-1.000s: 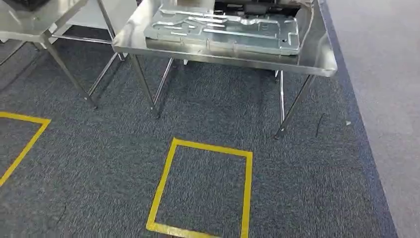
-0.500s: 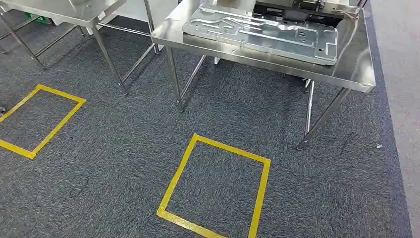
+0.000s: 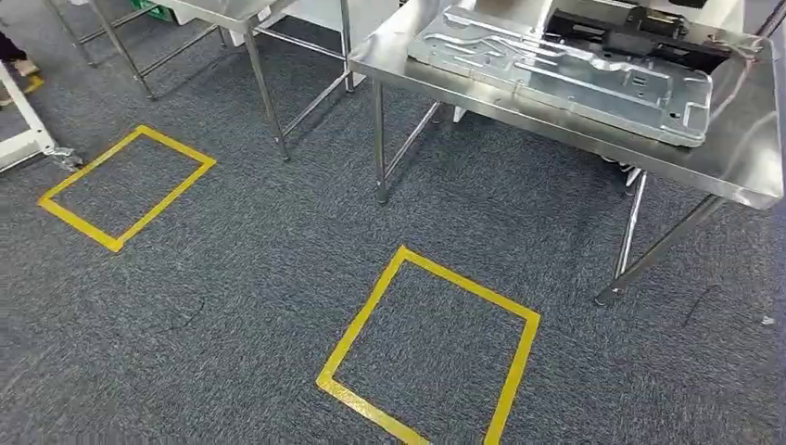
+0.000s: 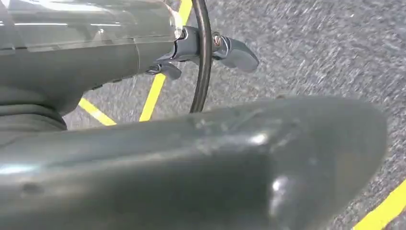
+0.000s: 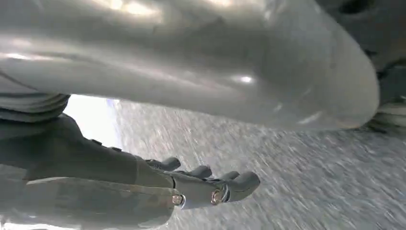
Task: Take the parts from the cabinet and place them on the table.
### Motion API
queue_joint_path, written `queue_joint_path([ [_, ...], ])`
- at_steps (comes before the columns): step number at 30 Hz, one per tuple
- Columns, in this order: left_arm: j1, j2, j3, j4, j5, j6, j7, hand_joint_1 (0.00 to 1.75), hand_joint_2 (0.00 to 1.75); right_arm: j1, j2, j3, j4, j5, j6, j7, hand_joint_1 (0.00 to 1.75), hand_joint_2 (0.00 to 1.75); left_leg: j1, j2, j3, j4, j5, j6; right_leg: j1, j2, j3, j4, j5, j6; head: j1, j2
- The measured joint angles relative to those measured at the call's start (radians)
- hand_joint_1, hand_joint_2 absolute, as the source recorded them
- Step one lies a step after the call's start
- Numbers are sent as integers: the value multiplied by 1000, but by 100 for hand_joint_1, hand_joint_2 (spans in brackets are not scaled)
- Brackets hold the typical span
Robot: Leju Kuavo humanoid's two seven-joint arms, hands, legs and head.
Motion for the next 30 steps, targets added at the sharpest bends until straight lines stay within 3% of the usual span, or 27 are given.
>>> queue_joint_path([
  [2, 7, 0, -1, 0, -2, 1, 0, 0, 0, -3, 0, 1, 0, 0, 0, 0, 0, 0, -2, -23, -8, -6, 9, -15, -2, -22, 4, -9, 9, -13, 0, 0],
  [3, 8, 3, -1, 0, -2, 2, 0, 0, 0, -3, 5, 2, 0, 0, 0, 0, 0, 0, 2, 8, -8, 6, 0, -13, -9, -40, 6, -19, 16, -20, 0, 0],
  [4, 10, 2, -1, 0, -2, 2, 0, 0, 0, -2, 5, 2, 0, 0, 0, 0, 0, 0, -2, 66, -26, 42, -33, -17, -7, -50, 5, -22, 19, -29, -1, 0],
  [5, 7, 2, -1, 0, -2, 3, 0, 0, 0, 2, 5, 2, 0, 1, 0, -2, 0, 0, 1, 89, -58, 112, -78, -22, -5, -66, 2, -22, 20, -31, 0, 0],
  [7, 3, 3, -2, 0, -9, 4, -2, 0, 0, 5, 5, 2, 1, 1, -1, -4, 0, 0, 4, 99, -119, 256, -145, -31, -2, -97, -2, -19, 19, -31, 0, 0],
  [8, 4, 3, -2, 0, -12, 4, -3, 0, 0, 6, 5, 2, 2, 0, -2, -5, 0, 0, 5, 102, -134, 300, -154, -35, -2, -113, -5, -17, 19, -31, 0, 0],
  [9, 6, 3, -2, 0, -14, 4, -5, 0, 0, 5, 5, 2, 2, 1, -1, -6, 0, 0, 6, 105, -125, 290, -140, -37, -2, -125, -6, -15, 18, -30, 0, 0],
  [11, 9, 5, -2, 0, -21, 4, -11, 0, 0, 2, 5, 2, 2, 2, 0, -6, 0, 0, 9, 119, -37, 140, -66, -37, -2, -149, -9, -9, 15, -26, 0, 0],
  [12, 8, 6, -2, 0, -22, 4, -13, 0, 0, 1, 5, 2, 2, 4, 3, -6, 0, 0, 9, 146, 19, 48, -34, -34, -2, -159, -7, -4, 12, -21, -1, 0],
  [13, 4, 7, -3, 0, -23, 4, -15, 0, 0, 0, 5, 2, 2, 5, 7, -6, 0, 0, 4, 187, 38, -1, -47, -27, 2, -169, -7, -1, 9, -16, 0, 0],
  [17, 8, 10, -3, 0, -23, 2, -21, 0, 0, -10, 5, 1, 2, 16, 9, -6, 0, 0, -4, 149, 29, -3, -32, -7, 5, -198, 2, -4, 9, 6, 0, 0],
  [18, 9, 11, -3, 0, -23, 0, -21, 0, 0, -11, 5, 1, 2, 18, 8, -6, 0, 0, 7, 139, 39, -14, -21, 3, 0, -180, 1, 1, 1, 16, 0, 0],
  [19, 9, 11, -3, 0, -23, -2, -20, 0, 0, -9, 5, 1, 2, 19, 6, -7, 0, 0, 7, 132, 35, -16, -17, 9, -3, -120, -7, 26, -25, 21, 0, 0],
  [20, 7, 11, -3, 0, -23, -4, -18, 0, 0, -8, 5, 1, 2, 20, 4, -9, 0, 0, 7, 123, 30, -16, -12, 16, -4, -90, -34, 83, -68, 21, 0, 0],
  [22, 3, 11, -2, 0, -23, -6, -15, 0, 0, -7, 5, 1, 2, 24, -1, -9, 0, 0, 4, 101, 20, -16, -8, 22, -3, -74, -109, 246, -149, 22, 0, 0],
  [23, 4, 12, -2, 0, -23, -6, -15, 0, 0, -7, 5, 1, 2, 24, -2, -9, 0, 0, 3, 87, 17, -15, -6, 22, -4, -73, -137, 305, -162, 22, 0, 0],
  [24, 5, 13, -2, 0, -23, -6, -14, 0, 0, -7, 5, 1, 2, 25, -3, -9, 0, 0, 3, 72, 16, -14, -5, 21, -4, -73, -138, 308, -145, 21, 0, 0],
  [25, 5, 14, -2, 0, -23, -6, -14, 0, 0, -7, 5, 1, 2, 25, -3, -9, 0, 0, 3, 59, 17, -13, -5, 20, -4, -72, -120, 266, -109, 19, 0, 0],
  [27, 4, 14, -2, 0, -23, -7, -13, 0, 0, -6, 5, 1, 2, 28, -3, -10, 0, 0, 3, 28, 20, -9, -5, 17, -5, -50, -39, 96, -11, 12, 0, 0],
  [28, 4, 14, -2, 0, -23, -8, -12, 0, 0, -2, 5, 1, 2, 30, -3, -10, 0, 0, 5, 17, 15, -6, -5, 13, -7, 0, -13, 25, 9, 6, 0, 0],
  [29, 0, 14, -2, 0, -23, -9, -11, 0, 0, -2, 5, 0, 2, 31, -4, -11, 0, 0, -3, 8, 6, 6, -7, 5, -10, 24, -8, 4, 1, 2, -1, 0],
  [30, 1, 16, -1, 0, -27, -9, -11, 0, 0, -4, 5, 0, 2, 32, -5, -14, 0, 0, 1, -4, -1, 3, -2, -3, -6, 10, -13, 10, 2, 2, 0, 0],
])
